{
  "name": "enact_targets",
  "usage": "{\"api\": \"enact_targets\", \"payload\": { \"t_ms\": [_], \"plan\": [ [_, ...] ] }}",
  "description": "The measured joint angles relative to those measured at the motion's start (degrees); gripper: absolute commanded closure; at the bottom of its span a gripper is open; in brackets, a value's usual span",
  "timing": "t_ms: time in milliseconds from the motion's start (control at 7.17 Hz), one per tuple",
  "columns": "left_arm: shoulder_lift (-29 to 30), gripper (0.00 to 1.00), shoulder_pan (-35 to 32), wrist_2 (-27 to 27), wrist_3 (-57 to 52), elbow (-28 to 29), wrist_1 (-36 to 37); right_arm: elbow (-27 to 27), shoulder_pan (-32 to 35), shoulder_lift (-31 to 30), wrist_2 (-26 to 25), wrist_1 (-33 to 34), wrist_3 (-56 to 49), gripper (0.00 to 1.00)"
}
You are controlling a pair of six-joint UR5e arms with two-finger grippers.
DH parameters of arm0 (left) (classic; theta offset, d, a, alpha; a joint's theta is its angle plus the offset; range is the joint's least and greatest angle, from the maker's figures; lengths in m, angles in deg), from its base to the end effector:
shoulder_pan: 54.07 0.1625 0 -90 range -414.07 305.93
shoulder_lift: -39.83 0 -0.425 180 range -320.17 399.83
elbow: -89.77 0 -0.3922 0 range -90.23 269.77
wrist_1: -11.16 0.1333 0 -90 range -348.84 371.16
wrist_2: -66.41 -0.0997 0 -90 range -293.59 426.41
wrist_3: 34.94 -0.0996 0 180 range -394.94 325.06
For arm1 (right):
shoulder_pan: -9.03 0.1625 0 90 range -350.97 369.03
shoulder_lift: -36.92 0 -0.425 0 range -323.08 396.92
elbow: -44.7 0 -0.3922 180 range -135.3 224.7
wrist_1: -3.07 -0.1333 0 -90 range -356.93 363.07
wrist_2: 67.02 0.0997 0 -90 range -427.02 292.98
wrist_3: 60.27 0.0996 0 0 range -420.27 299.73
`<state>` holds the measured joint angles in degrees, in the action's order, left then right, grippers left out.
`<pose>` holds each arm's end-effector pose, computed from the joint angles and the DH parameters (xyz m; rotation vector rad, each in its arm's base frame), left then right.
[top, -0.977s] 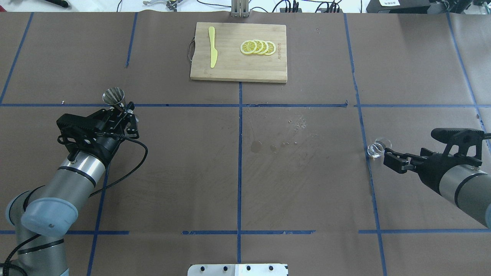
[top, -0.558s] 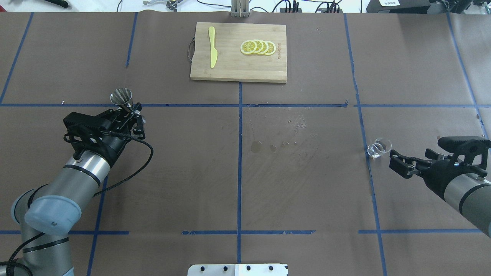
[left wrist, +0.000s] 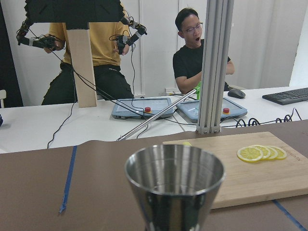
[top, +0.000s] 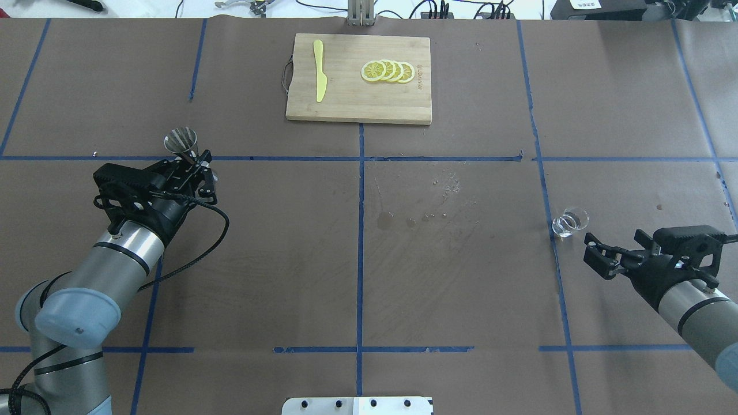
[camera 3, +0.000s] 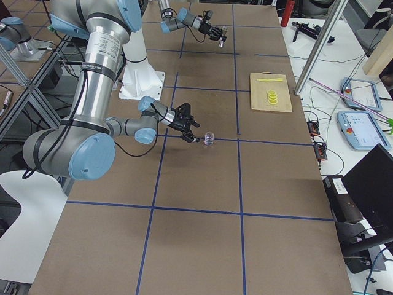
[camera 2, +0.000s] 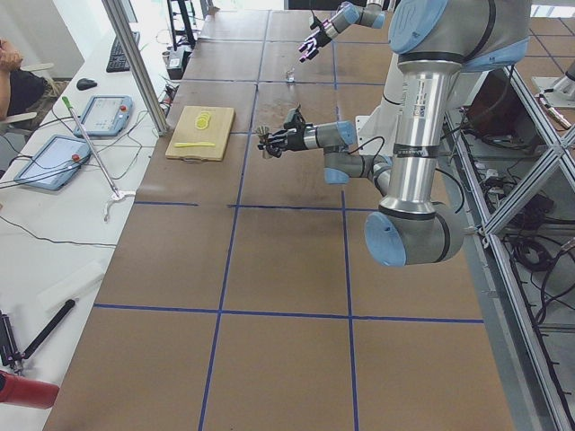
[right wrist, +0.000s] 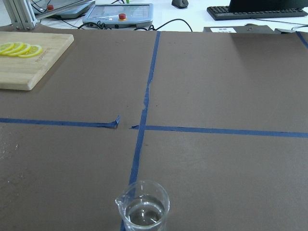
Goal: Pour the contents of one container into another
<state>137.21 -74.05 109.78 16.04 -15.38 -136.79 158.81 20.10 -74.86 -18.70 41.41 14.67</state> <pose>0.4004 -0.3644 0.3467 1.2206 0.8082 -0.2995 -0.3081 -0.2636 0.5043 0.8562 -0.7226 0.2801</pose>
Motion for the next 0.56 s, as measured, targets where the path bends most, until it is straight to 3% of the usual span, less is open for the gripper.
{"api": "enact_targets", "payload": {
  "t_ms": [558],
  "plan": [
    [0.3, 1.0, -1.3, 1.7, 0.0, 1.0, 0.0, -4.8, -0.7, 4.1, -2.6, -0.7, -3.0, 0.0]
  ]
}}
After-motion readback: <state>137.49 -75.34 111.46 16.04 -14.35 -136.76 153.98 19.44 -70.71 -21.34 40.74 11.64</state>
